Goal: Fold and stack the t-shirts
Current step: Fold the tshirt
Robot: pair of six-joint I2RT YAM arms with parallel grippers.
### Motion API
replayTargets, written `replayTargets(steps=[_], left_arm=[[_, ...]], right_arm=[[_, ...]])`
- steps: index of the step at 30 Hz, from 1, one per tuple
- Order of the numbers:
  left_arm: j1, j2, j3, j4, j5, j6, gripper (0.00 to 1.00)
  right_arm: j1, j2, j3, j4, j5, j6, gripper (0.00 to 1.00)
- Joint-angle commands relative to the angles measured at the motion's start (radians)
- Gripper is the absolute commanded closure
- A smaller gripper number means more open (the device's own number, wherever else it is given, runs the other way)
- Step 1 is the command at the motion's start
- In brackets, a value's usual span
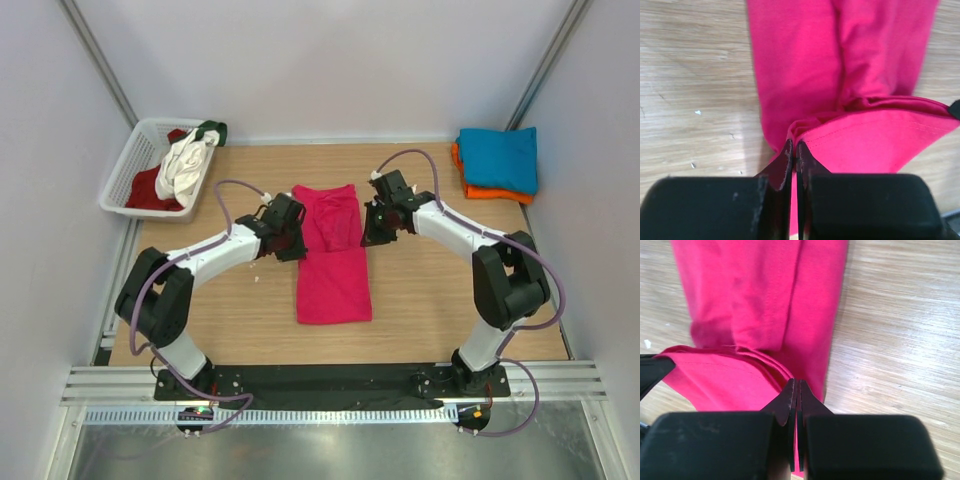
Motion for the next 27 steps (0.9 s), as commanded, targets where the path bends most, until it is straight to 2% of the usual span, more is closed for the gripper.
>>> replayTargets(steps=[1, 4, 5, 7, 8, 9, 11, 12, 15, 18, 21, 25, 27], left_arm=[[0.001, 0.052, 0.019, 0.021, -0.057, 0.024, 1.00], [0.001, 0.083, 0.016, 0.032, -0.051, 0.021, 1.00], [0.001, 0.095, 0.016, 0.035, -0.052, 0.021, 0.99], [0.001, 0.095, 0.017, 0.039, -0.063, 0.030, 0.92], [0.001, 0.089, 0.024, 0.038, -0.070, 0.039, 0.86], [0.001, 0.086, 0.028, 0.039, -0.074, 0.047, 0.68], [0.001, 0.072, 0.054, 0.024, -0.098, 0.076, 0.52], [0.001, 0.066, 0.063, 0.000, -0.106, 0.085, 0.37], [0.001, 0.017, 0.086, -0.055, -0.117, 0.105, 0.19], [0.001, -0.079, 0.042, -0.071, -0.074, 0.067, 0.13], [-0.004, -0.173, -0.031, -0.060, -0.009, 0.001, 0.11], [-0.039, -0.286, -0.107, -0.021, 0.076, -0.077, 0.14], [-0.073, -0.323, -0.147, 0.047, 0.098, -0.128, 0.20]], right_arm=[[-0.004, 0.043, 0.017, 0.004, 0.031, -0.010, 0.99], [-0.004, 0.086, 0.022, 0.011, 0.025, -0.025, 0.92], [-0.004, 0.108, 0.036, 0.009, 0.016, -0.030, 0.86], [-0.006, 0.129, 0.060, -0.006, 0.018, -0.043, 0.75], [-0.006, 0.134, 0.085, -0.011, 0.022, -0.048, 0.64], [-0.004, 0.138, 0.095, -0.016, 0.027, -0.054, 0.59], [-0.006, 0.132, 0.128, -0.026, 0.042, -0.077, 0.51], [-0.007, 0.122, 0.138, -0.034, 0.053, -0.083, 0.48], [-0.009, 0.079, 0.174, -0.078, 0.084, -0.097, 0.41], [-0.012, 0.016, 0.142, -0.100, 0.090, -0.077, 0.27], [-0.012, -0.079, 0.067, -0.091, 0.068, -0.036, 0.25], [-0.009, -0.213, -0.065, -0.007, -0.118, 0.048, 0.33], [0.005, -0.279, -0.168, 0.050, -0.174, 0.111, 0.43]])
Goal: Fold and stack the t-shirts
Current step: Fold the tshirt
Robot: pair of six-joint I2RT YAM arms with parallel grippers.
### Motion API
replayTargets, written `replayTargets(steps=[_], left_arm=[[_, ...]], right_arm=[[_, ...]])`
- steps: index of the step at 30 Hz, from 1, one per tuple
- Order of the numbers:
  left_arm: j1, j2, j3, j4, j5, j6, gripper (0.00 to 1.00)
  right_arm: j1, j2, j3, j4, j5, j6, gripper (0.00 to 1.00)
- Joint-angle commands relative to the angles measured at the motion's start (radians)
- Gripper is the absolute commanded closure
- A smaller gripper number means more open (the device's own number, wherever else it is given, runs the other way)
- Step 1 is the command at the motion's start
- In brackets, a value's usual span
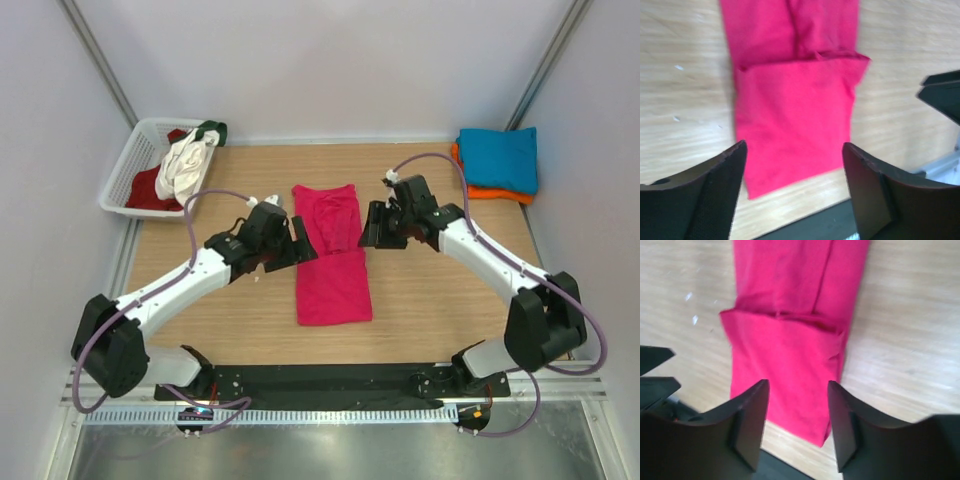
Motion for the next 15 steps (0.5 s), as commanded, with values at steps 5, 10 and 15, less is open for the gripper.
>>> replayTargets(steps=[5, 10, 15], left_arm=[[-0.113, -0.072, -0.125, 0.164, 0.073, -0.186, 0.55], [-0.153, 0.011, -0.223, 0.308, 0.069, -0.222, 0.68], [-0.155, 0.108, -0.239, 0.357, -0.002, -0.232, 0.73]], right_arm=[[0.043, -0.126, -0.281, 0.165, -0.133, 0.155, 0.65], [0.070, -0.125, -0.417, 0.289, -0.121, 0.185, 0.74], [0.071, -0.089, -0.485, 0.351, -0.089, 0.180, 0.78]])
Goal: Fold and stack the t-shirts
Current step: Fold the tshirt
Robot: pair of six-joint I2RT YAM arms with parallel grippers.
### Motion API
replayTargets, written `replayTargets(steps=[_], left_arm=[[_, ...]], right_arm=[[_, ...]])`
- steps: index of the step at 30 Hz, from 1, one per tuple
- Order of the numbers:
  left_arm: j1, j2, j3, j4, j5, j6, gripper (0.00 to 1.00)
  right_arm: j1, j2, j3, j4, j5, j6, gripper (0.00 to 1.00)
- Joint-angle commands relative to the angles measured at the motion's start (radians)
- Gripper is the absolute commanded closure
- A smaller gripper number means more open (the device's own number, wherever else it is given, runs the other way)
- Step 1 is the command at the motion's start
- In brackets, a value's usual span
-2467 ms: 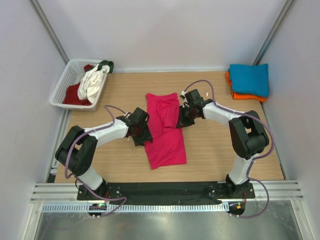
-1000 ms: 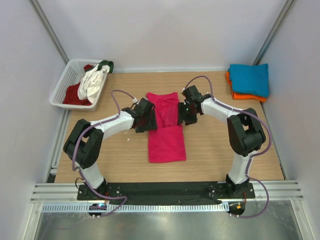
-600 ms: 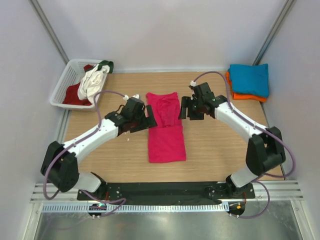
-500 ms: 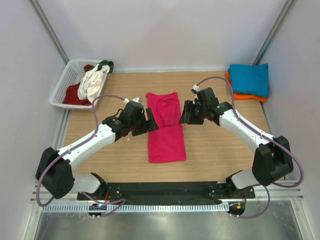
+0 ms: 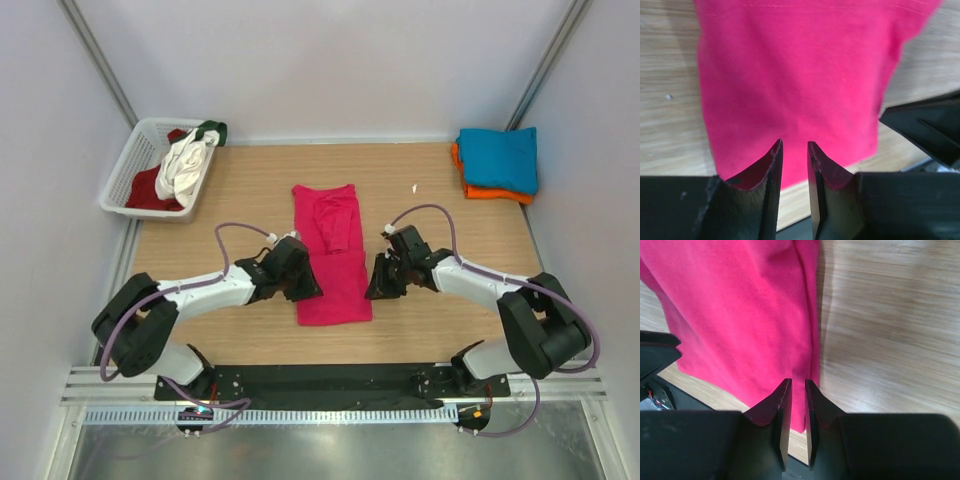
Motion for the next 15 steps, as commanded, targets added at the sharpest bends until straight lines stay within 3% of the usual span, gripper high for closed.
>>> replayTargets(steps=[1, 7, 15], left_arm=[[0.000, 0.034, -0.008, 0.102, -0.063, -0.044, 0.73], [0.000, 0.156, 0.018, -0.010, -0.098, -0.043, 0.74], [0.041, 0.149, 0.090, -0.220, -0.186, 0.098, 0.74]], right_arm=[[0.004, 0.018, -0.022, 0.130, 0.010, 0.024, 0.78], [0.037, 0.109, -0.001, 0.190, 0.007, 0.064, 0.79], [0.064, 0.178, 0.065, 0.175, 0.018, 0.087, 0.80]])
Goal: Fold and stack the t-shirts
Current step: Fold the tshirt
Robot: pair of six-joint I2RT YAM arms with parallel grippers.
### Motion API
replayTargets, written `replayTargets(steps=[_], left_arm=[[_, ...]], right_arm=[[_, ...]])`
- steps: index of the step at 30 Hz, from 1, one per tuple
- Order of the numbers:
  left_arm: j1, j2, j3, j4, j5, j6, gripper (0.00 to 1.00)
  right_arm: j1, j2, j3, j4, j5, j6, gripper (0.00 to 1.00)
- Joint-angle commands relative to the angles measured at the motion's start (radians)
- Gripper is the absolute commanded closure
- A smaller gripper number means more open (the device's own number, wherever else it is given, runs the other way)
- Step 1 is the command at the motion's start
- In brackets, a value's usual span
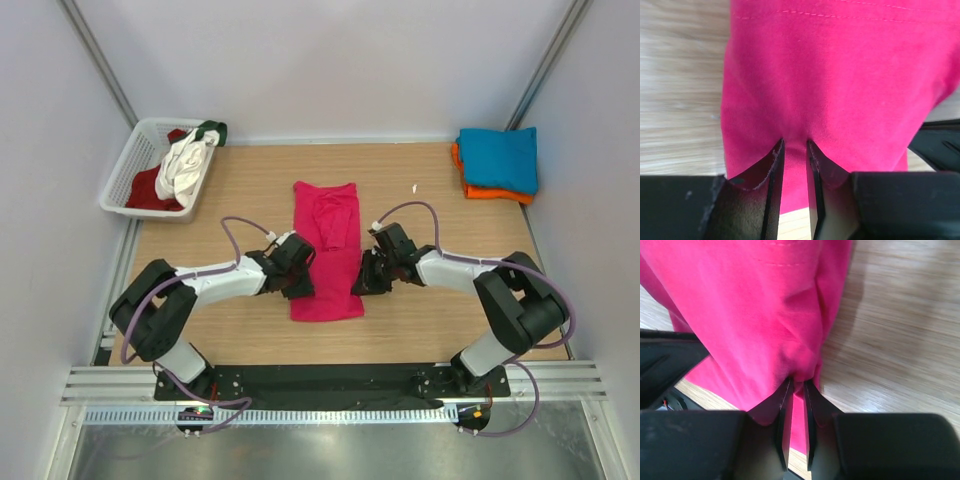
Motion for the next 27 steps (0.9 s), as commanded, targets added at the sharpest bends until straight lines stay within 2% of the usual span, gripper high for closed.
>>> replayTargets(steps=[1, 6, 8, 9, 11, 13, 15, 19, 25, 27], left_arm=[[0.045, 0.010, 0.030, -0.161, -0.083, 0.095, 0.74], [0.062, -0.031, 0.065, -0.218, -0.054, 0.153, 0.73], [0.064, -0.080, 0.082, -0.240, -0.025, 0.197, 0.68], [0.062, -0.105, 0.096, -0.246, -0.002, 0.210, 0.64], [0.062, -0.161, 0.106, -0.266, 0.003, 0.237, 0.47], [0.065, -0.234, 0.128, -0.318, -0.002, 0.251, 0.33], [0.065, -0.292, 0.128, -0.356, -0.007, 0.248, 0.29], [0.091, -0.359, 0.048, -0.366, 0.036, 0.204, 0.27], [0.166, -0.389, -0.137, -0.228, 0.134, 0.118, 0.29], [0.197, -0.392, -0.171, -0.194, 0.168, 0.092, 0.30]], right_arm=[[0.016, 0.026, 0.035, 0.020, 0.035, 0.029, 0.80], [0.036, 0.036, 0.056, -0.040, 0.044, 0.053, 0.80], [0.036, 0.015, 0.056, -0.073, 0.049, 0.049, 0.78], [0.036, -0.025, 0.061, -0.090, 0.062, 0.047, 0.74], [0.036, -0.072, 0.075, -0.133, 0.078, 0.055, 0.67], [0.040, -0.149, 0.081, -0.147, 0.082, 0.071, 0.54], [0.048, -0.190, 0.078, -0.162, 0.084, 0.114, 0.40], [0.109, -0.244, 0.032, -0.166, 0.122, 0.188, 0.27], [0.177, -0.243, -0.051, -0.155, 0.158, 0.253, 0.26], [0.189, -0.231, -0.074, -0.141, 0.162, 0.263, 0.29]])
